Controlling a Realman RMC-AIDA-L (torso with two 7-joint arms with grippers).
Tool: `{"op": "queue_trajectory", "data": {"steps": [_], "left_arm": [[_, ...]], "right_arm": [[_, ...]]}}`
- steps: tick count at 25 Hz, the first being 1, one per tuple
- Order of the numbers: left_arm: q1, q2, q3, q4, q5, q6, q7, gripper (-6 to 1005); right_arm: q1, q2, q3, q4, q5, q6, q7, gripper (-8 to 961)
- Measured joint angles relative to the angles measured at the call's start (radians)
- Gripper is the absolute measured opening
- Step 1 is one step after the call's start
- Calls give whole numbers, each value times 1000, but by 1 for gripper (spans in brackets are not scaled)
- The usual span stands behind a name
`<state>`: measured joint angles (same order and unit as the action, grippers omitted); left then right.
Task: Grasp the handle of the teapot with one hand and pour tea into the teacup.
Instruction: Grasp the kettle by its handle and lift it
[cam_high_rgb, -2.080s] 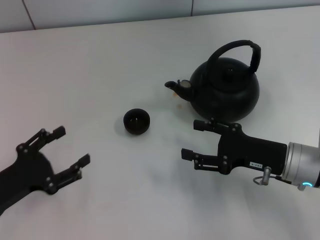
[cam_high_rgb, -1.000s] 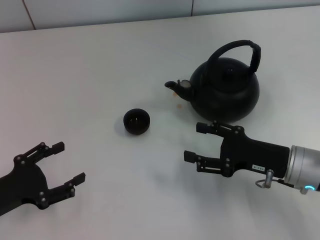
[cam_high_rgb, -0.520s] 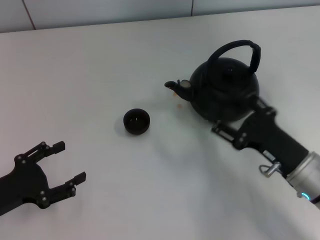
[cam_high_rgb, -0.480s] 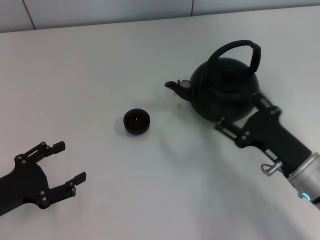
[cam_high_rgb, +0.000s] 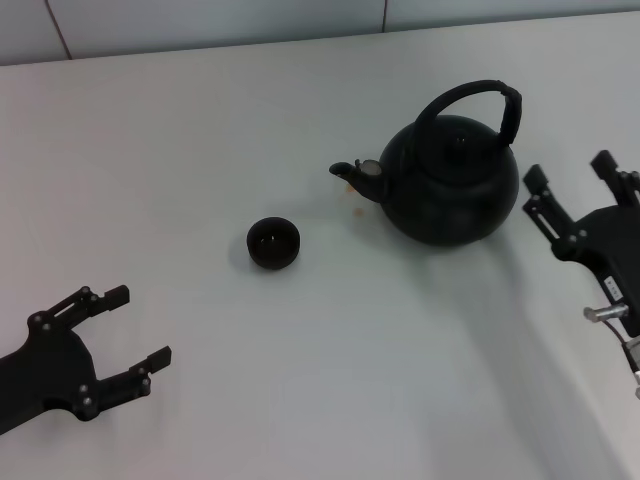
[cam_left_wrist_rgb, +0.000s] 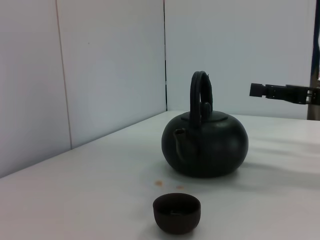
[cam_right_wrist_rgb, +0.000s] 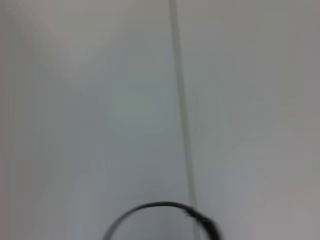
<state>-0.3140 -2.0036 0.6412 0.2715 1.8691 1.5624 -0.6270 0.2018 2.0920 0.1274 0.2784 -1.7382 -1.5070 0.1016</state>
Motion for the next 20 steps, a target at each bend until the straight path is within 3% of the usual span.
{"op": "queue_trajectory", "data": {"steps": [13,20], "left_arm": [[8,-3,0,0,-2,4,0,849],[6,-14,0,0,1,4,5,849]], "right_arm": [[9,-4,35,-12,-2,43,0,833],[50,-8,41,-42,-2,70,4,832]]}}
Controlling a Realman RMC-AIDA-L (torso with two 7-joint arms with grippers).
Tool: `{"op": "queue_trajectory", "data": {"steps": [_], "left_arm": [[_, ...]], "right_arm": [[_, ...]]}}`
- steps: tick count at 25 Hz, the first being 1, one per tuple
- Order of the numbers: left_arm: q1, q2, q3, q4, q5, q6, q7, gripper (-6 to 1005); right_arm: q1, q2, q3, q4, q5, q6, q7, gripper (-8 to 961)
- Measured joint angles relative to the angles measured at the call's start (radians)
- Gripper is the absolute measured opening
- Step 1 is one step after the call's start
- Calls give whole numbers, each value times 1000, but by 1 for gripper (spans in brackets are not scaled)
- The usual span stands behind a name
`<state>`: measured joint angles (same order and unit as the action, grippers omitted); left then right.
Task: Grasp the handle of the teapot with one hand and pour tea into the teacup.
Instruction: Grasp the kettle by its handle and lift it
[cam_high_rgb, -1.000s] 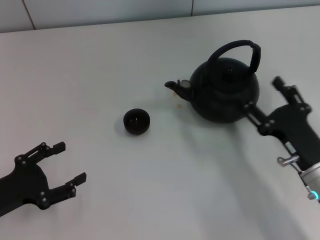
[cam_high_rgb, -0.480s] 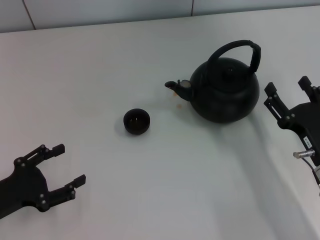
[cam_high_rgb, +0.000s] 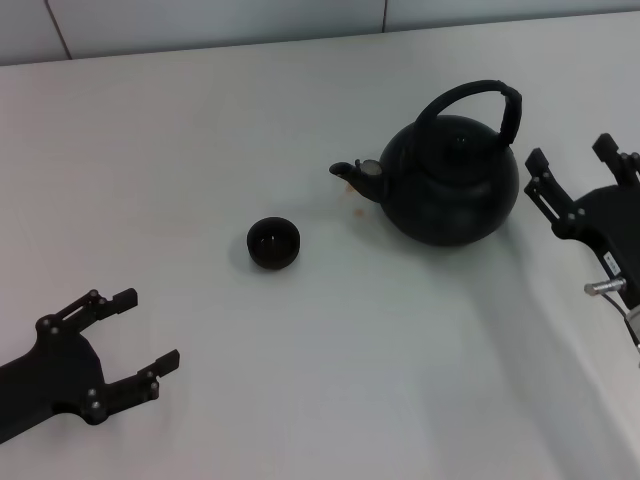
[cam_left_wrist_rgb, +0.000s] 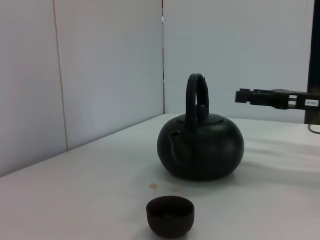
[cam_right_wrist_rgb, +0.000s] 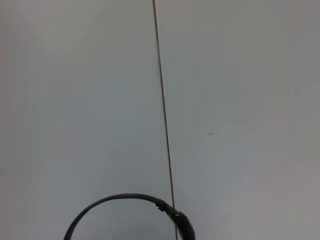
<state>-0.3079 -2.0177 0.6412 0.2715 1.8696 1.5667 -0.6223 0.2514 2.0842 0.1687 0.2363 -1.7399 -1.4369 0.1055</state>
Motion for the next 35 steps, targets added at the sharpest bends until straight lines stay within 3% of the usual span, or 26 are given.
{"op": "queue_trajectory", "data": {"steps": [17,35], "left_arm": [[-9,-13,0,0,-4,-6,4,850],[-11,-20,-1,0,-6,-8,4,850]], "right_arm": [[131,-1,11,-66,2,131,9,832],[173,-1,28,-87,4,188,21,734]]}}
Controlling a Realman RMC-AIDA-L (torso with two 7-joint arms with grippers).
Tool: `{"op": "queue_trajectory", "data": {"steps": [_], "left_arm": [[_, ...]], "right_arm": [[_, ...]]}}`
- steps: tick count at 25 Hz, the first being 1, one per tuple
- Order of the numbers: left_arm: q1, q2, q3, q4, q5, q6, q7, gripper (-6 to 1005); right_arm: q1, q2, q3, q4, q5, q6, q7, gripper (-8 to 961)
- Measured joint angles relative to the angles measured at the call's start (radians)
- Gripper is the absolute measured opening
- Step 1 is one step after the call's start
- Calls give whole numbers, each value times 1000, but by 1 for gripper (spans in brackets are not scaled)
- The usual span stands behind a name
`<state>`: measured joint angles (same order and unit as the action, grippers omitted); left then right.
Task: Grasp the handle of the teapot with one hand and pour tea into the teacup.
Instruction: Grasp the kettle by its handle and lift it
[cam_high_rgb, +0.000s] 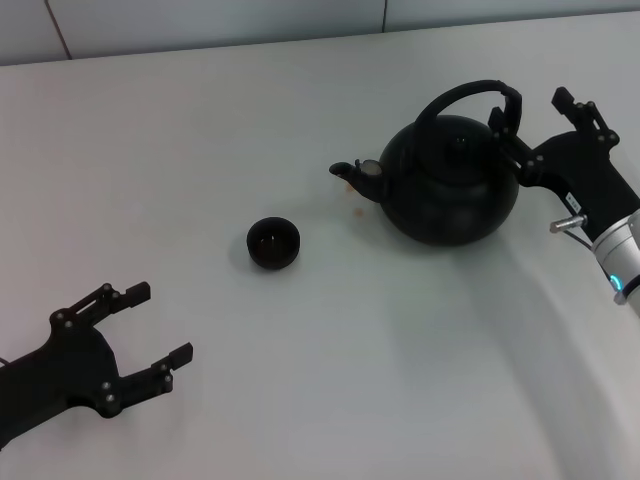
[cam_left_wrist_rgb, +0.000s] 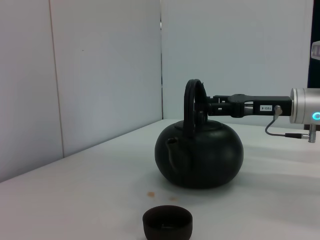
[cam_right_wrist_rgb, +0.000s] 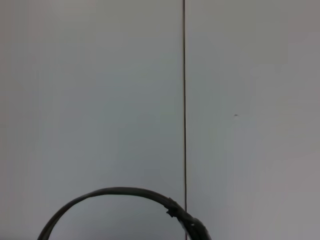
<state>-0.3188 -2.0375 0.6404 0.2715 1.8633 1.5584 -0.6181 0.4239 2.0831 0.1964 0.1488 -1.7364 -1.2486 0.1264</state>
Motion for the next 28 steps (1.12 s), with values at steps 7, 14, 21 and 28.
{"op": "queue_trajectory", "data": {"steps": [7,14,21,28], "left_arm": [[-2,0,-1,0,0,0,0,849],[-2,0,-1,0,0,0,0,849],[-2,1,-1,0,0,2,0,849],[2,1,-1,0,0,2,2,849]], "right_arm": [[1,0,0,0,0,0,1,696],[2,0,0,2,-5,0,1,555],[8,0,0,3,-4,1,36,359],[9,1,13,5,-2,-6,41,222]]}}
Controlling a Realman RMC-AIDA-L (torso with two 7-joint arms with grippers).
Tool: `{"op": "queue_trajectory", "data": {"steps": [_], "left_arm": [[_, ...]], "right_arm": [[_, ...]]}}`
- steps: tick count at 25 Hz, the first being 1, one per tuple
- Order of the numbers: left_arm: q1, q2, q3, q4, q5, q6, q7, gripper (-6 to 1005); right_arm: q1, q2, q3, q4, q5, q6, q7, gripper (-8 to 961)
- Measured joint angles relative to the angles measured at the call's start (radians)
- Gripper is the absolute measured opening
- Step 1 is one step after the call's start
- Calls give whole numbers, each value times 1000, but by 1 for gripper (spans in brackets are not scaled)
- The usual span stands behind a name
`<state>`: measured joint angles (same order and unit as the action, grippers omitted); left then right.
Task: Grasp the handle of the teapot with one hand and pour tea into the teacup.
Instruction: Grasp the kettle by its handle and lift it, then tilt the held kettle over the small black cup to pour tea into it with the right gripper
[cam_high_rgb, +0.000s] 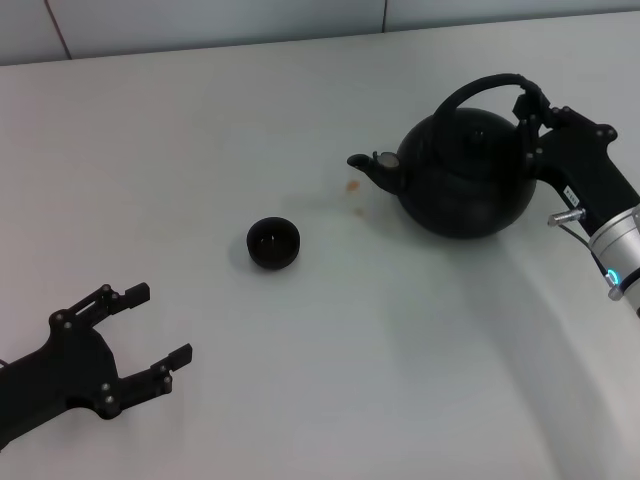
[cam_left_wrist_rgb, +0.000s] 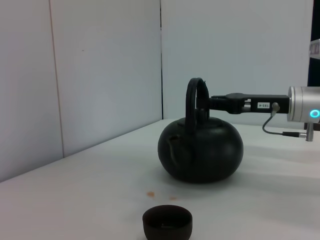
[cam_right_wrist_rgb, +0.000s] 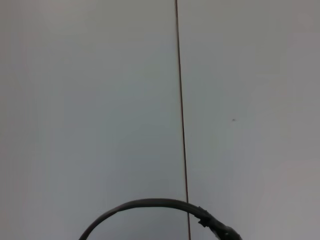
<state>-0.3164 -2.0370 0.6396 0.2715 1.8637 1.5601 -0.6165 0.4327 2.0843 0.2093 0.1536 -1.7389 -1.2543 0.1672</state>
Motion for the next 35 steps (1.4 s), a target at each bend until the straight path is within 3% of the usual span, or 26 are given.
{"op": "queue_trajectory", "data": {"steps": [5,23,35], "left_arm": [[2,-2,0,0,0,0,1,849],[-4,-8,0,0,0,-4,1,850],[-4,-10,0,0,0,-3,10,850]], "right_arm": [[0,2,1,1,1,-10,1,88],[25,-4,-10,-7,-9,-69,44,88],[94,-4,-12,-15,-143,-9,46,87]]}}
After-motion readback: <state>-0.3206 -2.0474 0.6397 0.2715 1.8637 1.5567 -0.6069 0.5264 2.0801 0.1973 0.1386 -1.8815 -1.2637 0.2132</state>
